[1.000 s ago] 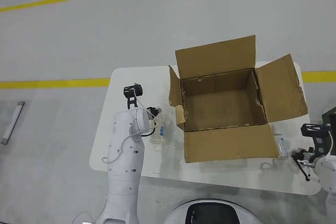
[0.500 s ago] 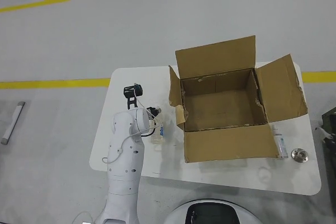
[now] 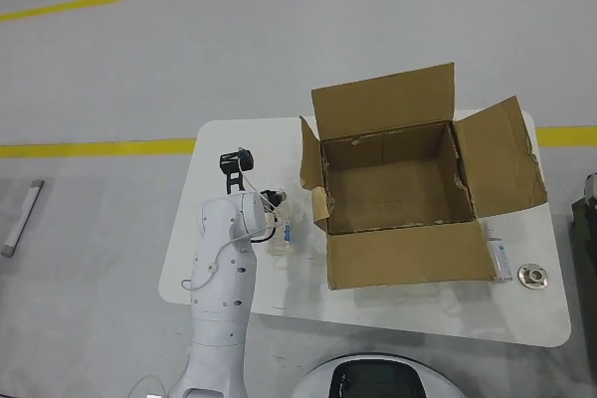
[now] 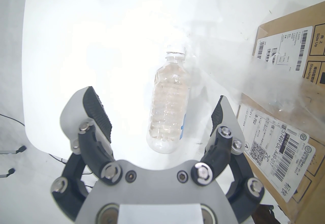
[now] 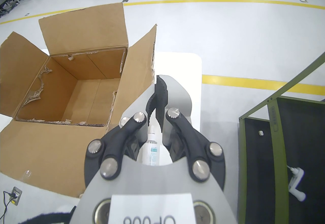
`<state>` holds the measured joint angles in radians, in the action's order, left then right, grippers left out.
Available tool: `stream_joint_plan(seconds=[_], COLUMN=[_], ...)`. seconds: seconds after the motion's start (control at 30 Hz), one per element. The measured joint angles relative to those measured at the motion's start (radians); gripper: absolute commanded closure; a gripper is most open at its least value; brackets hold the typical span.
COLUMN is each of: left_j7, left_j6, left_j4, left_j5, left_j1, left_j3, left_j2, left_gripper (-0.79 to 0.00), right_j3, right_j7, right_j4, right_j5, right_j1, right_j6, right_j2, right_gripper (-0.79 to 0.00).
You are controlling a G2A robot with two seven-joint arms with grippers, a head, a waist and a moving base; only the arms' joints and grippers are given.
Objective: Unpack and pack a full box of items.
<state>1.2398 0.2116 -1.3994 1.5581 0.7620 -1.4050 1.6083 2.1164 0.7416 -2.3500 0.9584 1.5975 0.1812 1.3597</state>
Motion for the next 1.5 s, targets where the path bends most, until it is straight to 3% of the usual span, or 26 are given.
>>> stream_joint_plan(seconds=[0.8,0.83,1.27,1.3,1.37,1.5], left_j7=[0.000,0.000,0.000,0.000,0.000,-0.037], left_j6=[0.000,0.000,0.000,0.000,0.000,-0.060], left_j4=[0.000,0.000,0.000,0.000,0.000,-0.013], left_j5=[0.000,0.000,0.000,0.000,0.000,-0.009], left_j1=[0.000,0.000,0.000,0.000,0.000,0.026], left_j3=[0.000,0.000,0.000,0.000,0.000,0.001], left_j2=[0.000,0.000,0.000,0.000,0.000,-0.005], left_gripper=[-0.785,-0.785,-0.785,-0.785,-0.785,-0.785], right_j3=[0.001,0.001,-0.061,-0.072,-0.101,-0.168], right_j7=[-0.001,-0.001,-0.093,-0.106,-0.153,-0.244], right_j4=[0.000,0.000,0.006,0.005,0.009,0.036], right_j5=[-0.001,-0.001,0.053,0.074,0.149,0.258], right_j1=[0.001,0.001,0.015,0.011,-0.001,-0.022], right_j6=[0.001,0.001,0.005,0.010,0.023,0.017], right_j2=[0.000,0.000,-0.010,-0.011,-0.015,-0.018], right_gripper=[0.000,-0.785,-0.785,-0.363,0.000,0.000])
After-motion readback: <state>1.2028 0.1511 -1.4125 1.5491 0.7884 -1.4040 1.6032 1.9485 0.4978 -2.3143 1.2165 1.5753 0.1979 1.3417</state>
